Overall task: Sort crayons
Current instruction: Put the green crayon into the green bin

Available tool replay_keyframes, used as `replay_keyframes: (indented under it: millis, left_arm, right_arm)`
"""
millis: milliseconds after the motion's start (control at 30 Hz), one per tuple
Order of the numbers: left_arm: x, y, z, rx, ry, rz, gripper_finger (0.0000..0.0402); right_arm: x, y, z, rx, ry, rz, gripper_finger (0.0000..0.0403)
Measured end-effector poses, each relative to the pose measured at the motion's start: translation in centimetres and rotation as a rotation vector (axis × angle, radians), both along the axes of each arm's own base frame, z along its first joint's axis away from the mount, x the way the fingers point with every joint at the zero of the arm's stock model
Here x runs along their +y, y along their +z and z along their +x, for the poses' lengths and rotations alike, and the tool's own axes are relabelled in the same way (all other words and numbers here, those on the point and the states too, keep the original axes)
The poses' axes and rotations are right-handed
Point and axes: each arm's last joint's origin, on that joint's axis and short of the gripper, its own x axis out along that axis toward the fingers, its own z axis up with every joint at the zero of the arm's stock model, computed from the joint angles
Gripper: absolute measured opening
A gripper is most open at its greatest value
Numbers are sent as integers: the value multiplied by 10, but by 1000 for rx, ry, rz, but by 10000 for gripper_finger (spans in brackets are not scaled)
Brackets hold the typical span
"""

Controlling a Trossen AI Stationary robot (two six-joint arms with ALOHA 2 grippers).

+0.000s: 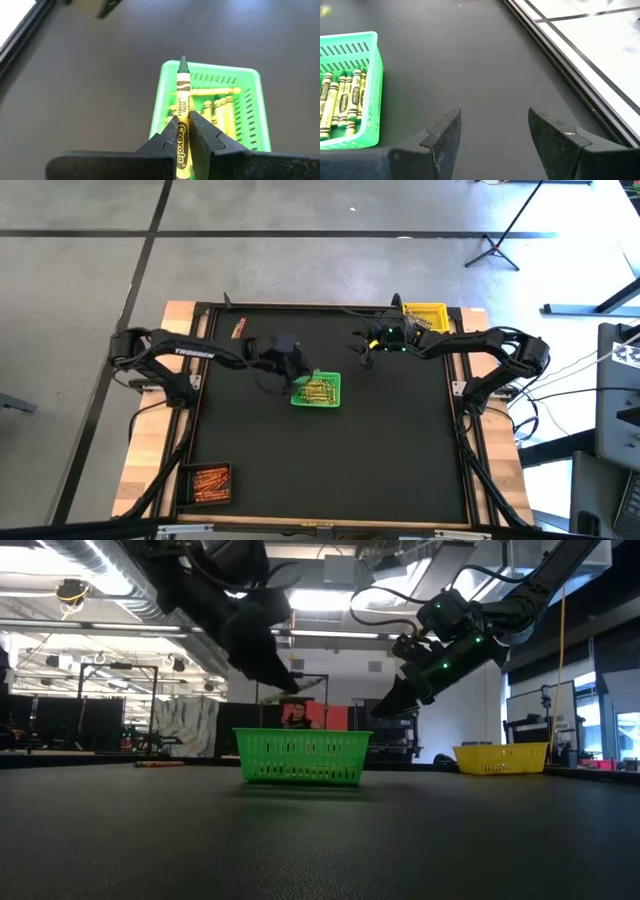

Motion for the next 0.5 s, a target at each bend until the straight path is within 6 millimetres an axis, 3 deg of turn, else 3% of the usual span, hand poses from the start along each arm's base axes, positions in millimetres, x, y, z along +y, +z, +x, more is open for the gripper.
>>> replay_keyframes:
  millis: [300,500]
  left_arm:
    - [-5,-28,15,77,21,108,12]
    - [-3,-28,15,80,44,126,13]
  right_arm:
    - [0,0,0,-2,0,-1,231]
    - [0,-1,0,6,0,4,231]
